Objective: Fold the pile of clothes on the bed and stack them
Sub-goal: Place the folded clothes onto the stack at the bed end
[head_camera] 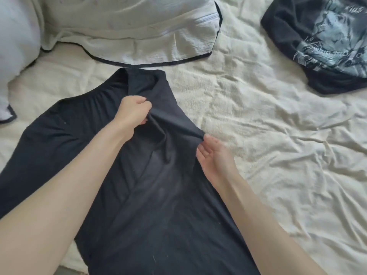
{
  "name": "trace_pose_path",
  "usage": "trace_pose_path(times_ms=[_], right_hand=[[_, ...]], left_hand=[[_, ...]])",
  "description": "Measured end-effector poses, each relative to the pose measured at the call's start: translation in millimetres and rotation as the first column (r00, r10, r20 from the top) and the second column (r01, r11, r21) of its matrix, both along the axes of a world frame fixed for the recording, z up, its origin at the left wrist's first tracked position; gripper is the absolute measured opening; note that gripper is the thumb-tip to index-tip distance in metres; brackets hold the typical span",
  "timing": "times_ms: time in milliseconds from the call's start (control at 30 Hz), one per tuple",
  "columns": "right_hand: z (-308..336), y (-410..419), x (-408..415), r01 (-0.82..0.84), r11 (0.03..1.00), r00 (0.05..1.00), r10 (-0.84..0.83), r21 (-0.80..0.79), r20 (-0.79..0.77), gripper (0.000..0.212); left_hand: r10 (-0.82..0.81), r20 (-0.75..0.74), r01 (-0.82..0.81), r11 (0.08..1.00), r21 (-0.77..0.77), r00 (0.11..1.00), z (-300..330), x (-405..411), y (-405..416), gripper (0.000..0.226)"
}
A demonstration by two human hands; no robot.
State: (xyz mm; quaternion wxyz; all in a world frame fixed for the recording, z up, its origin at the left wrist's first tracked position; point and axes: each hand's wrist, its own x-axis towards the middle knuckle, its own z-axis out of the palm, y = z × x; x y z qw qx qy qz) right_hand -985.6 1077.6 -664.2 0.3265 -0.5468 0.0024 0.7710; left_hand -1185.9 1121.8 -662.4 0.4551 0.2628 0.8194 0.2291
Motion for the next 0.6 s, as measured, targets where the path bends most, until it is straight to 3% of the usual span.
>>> trace_pose_path(times_ms=[100,167,233,300,367,433,533,600], right_hand=[[-1.0,-15.6,-14.3,-0.132,0.991,0.989,0.133,-0.026,0.064,0.012],[0.0,-14.8,-21.9,-0.157,0.985,0.984,0.162,-0.073,0.067,0.03],[1.4,-6.5,-26.1,-0.159,0.975,0.981,0.174,-0.153,0.089,0.043],[4.9,4.7,-27.8,-0.215,0.954,0.963,0.243,-0.209,0.119,0.046],[7.2,15.3,-29.8,-0.234,0.944,0.949,0.274,-0.233,0.155,0.041],[8.8,21.6,-32.1,-0.202,0.949,0.945,0.253,-0.243,0.205,0.025],[4.9,19.5,-31.7,-0.134,0.961,0.938,0.202,-0.243,0.282,0.008],[0.2,8.8,-28.5,-0.153,0.97,0.918,0.21,-0.188,0.337,0.008]], left_hand=[[-0.001,-0.042,-0.003,0.995,-0.101,0.999,2.5,-17.1,-14.3,0.018],[-0.01,-0.031,0.006,0.989,-0.149,0.999,6.8,-18.7,-6.8,0.017],[-0.181,-0.132,0.159,0.974,-0.159,0.975,7.5,-17.6,7.0,0.036],[-0.327,-0.309,0.29,0.944,-0.159,0.893,7.1,-11.2,24.1,0.05],[-0.388,-0.453,0.347,0.922,-0.175,0.803,4.9,-2.2,41.7,0.053],[-0.425,-0.502,0.381,0.904,-0.193,0.753,0.6,6.5,54.6,0.052],[-0.363,-0.51,0.341,0.929,-0.14,0.78,-4.2,14.3,63.6,0.031],[-0.262,-0.488,0.266,0.962,-0.062,0.833,-5.1,12.3,62.4,0.026]])
